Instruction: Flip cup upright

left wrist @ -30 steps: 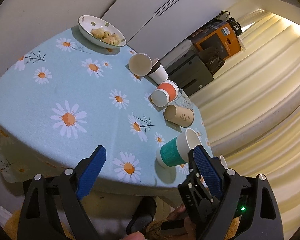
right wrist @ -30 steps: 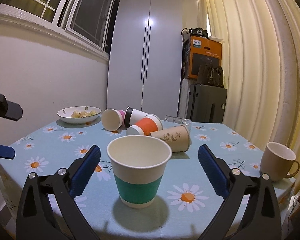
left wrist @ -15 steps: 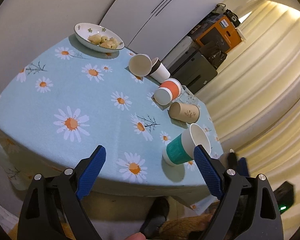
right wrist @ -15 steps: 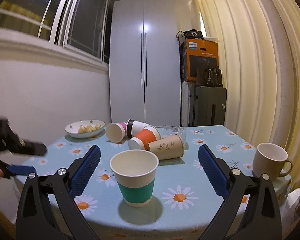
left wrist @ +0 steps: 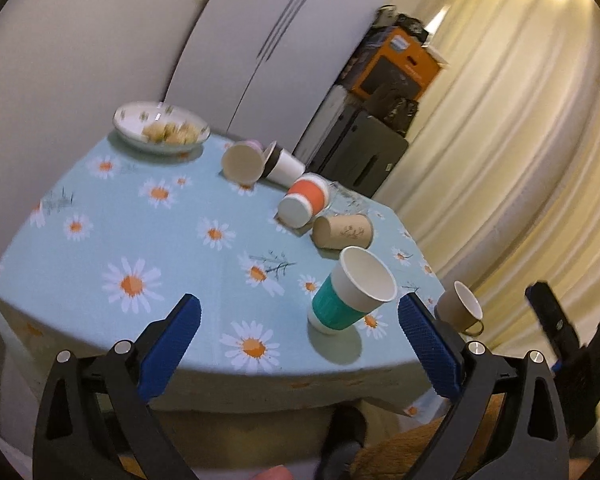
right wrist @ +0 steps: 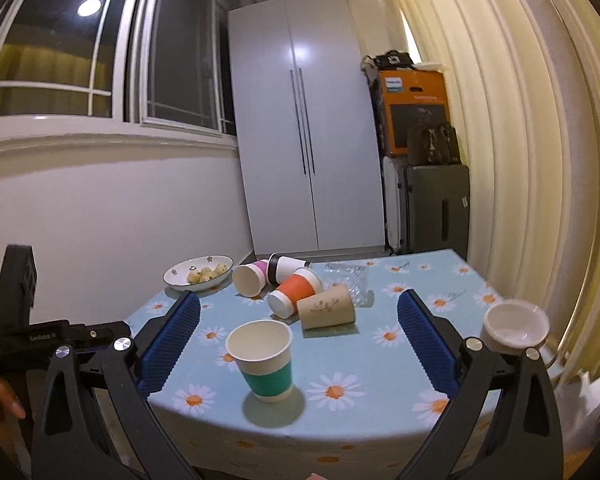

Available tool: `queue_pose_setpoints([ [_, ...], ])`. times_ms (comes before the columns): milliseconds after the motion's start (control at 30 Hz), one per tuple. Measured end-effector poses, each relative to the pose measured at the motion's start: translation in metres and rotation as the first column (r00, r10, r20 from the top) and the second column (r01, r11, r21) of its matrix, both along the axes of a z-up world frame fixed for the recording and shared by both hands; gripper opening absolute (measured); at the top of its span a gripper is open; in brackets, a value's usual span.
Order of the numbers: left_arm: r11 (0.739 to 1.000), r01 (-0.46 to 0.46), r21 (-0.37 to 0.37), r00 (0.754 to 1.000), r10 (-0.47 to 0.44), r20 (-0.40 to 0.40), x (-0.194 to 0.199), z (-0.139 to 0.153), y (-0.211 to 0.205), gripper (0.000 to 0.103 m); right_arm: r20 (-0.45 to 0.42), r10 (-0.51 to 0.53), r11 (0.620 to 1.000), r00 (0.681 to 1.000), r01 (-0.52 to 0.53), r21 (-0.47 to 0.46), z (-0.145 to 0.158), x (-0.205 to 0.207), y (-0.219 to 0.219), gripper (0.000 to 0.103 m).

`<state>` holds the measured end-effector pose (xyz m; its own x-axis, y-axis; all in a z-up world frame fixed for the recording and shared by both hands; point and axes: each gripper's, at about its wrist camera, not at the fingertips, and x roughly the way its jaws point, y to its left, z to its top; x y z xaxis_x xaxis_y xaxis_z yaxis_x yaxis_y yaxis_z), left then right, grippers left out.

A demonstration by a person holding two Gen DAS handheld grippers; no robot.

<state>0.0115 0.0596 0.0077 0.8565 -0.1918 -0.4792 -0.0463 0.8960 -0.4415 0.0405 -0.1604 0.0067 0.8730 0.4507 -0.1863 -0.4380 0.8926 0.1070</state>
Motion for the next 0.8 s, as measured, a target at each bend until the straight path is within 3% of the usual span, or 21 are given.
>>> queue_pose_setpoints([
  [167, 0.986, -0.006, 0.169, 0.998, -0.005, 0.067, -0.016, 0.014, -0.024, 0.096, -0.015, 0.021, 0.999, 1.0, -0.022, -0.048, 0.004, -0.002, -0.018, 0.098],
  [333, 0.969, 0.02, 0.245, 0.996, -0.042, 0.083, -0.03, 0.015, -0.045, 0.096, -0.039, 0.071, 0.993, 0.997, -0.074, -0.09, 0.007, -0.006, -0.03, 0.098],
  [433, 0.943, -0.012, 0.332, 0.991, -0.032, 0.127, -0.043, 0.019, -0.058, 0.096, -0.048, 0.088, 0.989, 0.995, -0.093, -0.112, 0.005, -0.011, -0.035, 0.098],
  [800, 0.946, -0.001, 0.323, 0.994, -0.034, 0.102, -0.054, 0.016, -0.062, 0.096, -0.128, 0.071, 0.985, 0.989, -0.09, -0.148, -0.015, -0.008, -0.04, 0.098],
])
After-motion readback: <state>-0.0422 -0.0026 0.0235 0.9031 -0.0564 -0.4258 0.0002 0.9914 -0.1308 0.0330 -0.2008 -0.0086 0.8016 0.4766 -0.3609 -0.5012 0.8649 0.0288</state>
